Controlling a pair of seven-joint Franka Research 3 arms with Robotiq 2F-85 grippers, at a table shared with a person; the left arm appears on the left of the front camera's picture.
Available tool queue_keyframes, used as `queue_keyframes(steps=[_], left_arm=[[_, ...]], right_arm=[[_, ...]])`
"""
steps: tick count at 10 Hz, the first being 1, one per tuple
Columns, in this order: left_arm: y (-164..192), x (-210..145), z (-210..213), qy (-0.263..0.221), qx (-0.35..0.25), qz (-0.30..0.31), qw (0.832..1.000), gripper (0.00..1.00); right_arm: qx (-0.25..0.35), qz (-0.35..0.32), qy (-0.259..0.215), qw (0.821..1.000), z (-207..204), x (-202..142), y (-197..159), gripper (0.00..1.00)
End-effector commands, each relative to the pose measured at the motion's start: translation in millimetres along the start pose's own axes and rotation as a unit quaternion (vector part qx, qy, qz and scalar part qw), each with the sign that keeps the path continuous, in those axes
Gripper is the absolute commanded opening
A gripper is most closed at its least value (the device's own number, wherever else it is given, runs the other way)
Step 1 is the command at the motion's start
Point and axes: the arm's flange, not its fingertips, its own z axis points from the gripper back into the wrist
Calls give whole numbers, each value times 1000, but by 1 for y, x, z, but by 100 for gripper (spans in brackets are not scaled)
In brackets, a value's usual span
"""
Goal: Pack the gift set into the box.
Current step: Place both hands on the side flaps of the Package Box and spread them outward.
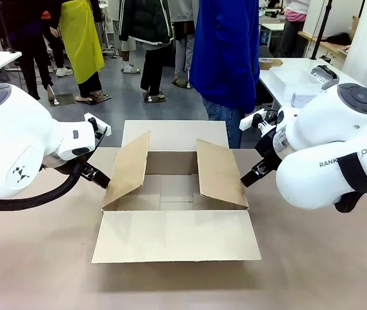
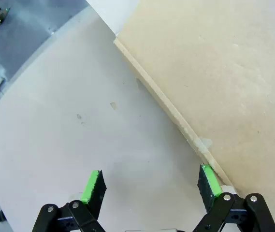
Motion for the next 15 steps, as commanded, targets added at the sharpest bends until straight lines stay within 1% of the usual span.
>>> queue_keyframes(steps=[1,5,6,7,8,9,10,11,12,13,14,15], left_arm=[[0,0,0,-1,0,-1,1000,100],[0,0,0,0,0,0,1000,100],[1,1,13,-6,23,-8,1000,100],[6,-3,28,9,24,-7,1000,100],[14,-10,57,14,8,3,1000,100],[22,-15,90,7,-12,23,1000,100],[31,-23,125,-9,-45,60,997,100],[38,-31,157,-39,-76,98,992,100],[46,-41,182,-54,-115,123,984,100],[64,-55,204,-65,-228,123,964,100],[98,-75,218,-90,-321,168,928,100],[141,-101,219,-135,-409,237,871,100]], right_arm=[[0,0,0,1000,0,0,0,100],[0,0,0,1000,0,0,0,100],[0,0,0,1000,0,0,0,100],[7,-13,12,1000,12,-2,-8,100],[17,-35,7,999,39,-4,-19,100],[40,-55,-4,998,71,-8,-30,100],[68,-98,-26,993,109,-11,-39,100],[102,-146,-52,983,148,-16,-47,100],[141,-186,-73,970,178,-26,-56,100],[194,-239,-93,947,207,-42,-70,100],[260,-288,-128,913,229,-72,-97,100],[314,-329,-150,878,235,-107,-128,100]])
